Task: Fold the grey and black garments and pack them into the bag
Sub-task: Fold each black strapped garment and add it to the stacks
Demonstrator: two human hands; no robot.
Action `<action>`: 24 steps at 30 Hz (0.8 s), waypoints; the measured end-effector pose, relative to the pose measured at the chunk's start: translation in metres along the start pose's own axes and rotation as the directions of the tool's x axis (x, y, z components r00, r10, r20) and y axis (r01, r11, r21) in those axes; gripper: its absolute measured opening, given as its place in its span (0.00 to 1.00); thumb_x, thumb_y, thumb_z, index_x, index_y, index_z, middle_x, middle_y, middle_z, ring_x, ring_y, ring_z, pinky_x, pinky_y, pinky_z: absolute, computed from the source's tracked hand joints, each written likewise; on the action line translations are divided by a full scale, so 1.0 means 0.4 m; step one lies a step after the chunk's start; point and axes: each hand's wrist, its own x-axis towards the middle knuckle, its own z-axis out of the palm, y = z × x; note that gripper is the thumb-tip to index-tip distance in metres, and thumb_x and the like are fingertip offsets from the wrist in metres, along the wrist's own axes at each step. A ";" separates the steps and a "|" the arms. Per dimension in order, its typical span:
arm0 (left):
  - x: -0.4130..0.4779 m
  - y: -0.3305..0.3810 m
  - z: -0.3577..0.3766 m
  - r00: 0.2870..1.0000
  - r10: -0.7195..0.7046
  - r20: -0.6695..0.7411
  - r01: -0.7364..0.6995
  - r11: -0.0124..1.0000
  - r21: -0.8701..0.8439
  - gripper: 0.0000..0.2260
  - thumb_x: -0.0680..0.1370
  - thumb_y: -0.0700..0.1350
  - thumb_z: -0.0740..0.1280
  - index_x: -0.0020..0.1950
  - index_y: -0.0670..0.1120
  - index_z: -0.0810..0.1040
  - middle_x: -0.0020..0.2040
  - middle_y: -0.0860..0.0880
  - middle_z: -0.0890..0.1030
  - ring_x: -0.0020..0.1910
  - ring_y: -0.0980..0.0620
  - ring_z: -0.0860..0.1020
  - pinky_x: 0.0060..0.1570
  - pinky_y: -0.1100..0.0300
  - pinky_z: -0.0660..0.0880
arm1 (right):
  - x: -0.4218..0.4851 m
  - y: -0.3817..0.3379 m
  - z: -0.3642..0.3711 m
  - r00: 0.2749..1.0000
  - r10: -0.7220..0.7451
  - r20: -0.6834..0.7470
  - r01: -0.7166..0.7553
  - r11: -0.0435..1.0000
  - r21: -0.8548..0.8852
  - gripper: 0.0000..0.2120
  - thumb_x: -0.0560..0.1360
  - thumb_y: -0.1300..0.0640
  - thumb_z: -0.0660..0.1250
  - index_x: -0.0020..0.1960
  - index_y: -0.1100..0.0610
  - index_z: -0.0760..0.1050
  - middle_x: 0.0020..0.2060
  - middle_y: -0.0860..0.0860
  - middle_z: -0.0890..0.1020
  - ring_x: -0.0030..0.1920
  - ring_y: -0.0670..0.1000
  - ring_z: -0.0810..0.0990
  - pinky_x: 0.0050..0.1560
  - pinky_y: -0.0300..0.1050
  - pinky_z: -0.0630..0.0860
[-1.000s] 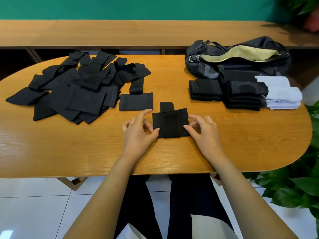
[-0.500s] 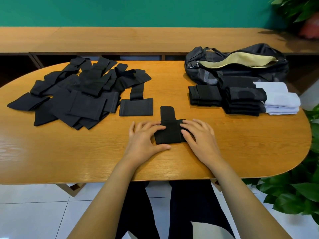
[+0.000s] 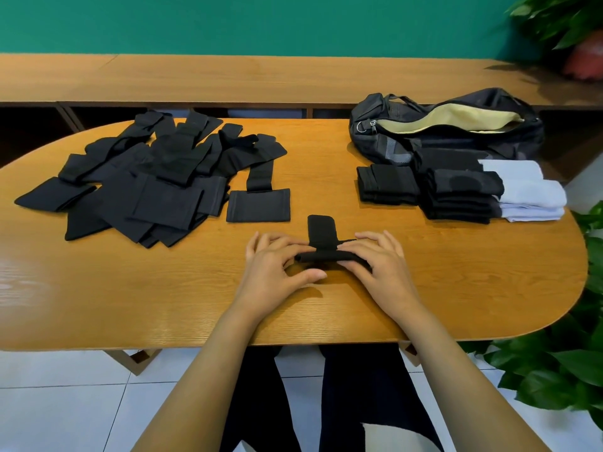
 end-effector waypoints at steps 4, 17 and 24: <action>0.001 -0.002 0.001 1.000 -0.006 -0.011 0.006 1.000 0.005 0.23 0.71 0.68 0.63 0.58 0.56 0.81 0.58 0.63 0.78 0.63 0.59 0.67 0.72 0.45 0.52 | -0.001 -0.005 -0.005 0.999 0.012 -0.046 -0.009 0.998 0.060 0.09 0.76 0.52 0.68 0.56 0.50 0.82 0.49 0.35 0.76 0.59 0.42 0.70 0.72 0.52 0.53; 0.004 -0.007 0.002 0.993 -0.069 -0.098 0.064 0.997 -0.046 0.04 0.77 0.56 0.66 0.42 0.62 0.74 0.44 0.65 0.75 0.55 0.59 0.69 0.67 0.50 0.58 | 0.005 -0.001 -0.008 0.989 0.145 -0.035 -0.144 0.989 0.021 0.14 0.76 0.46 0.63 0.55 0.53 0.80 0.52 0.46 0.80 0.59 0.46 0.70 0.63 0.45 0.60; 0.004 -0.014 0.006 0.978 -0.137 -0.160 0.117 0.985 -0.129 0.22 0.76 0.51 0.70 0.69 0.58 0.69 0.44 0.57 0.79 0.52 0.63 0.72 0.66 0.59 0.56 | 0.005 0.006 -0.001 0.964 0.262 -0.044 -0.259 0.963 0.072 0.09 0.78 0.49 0.64 0.51 0.53 0.78 0.45 0.45 0.74 0.53 0.49 0.72 0.56 0.47 0.68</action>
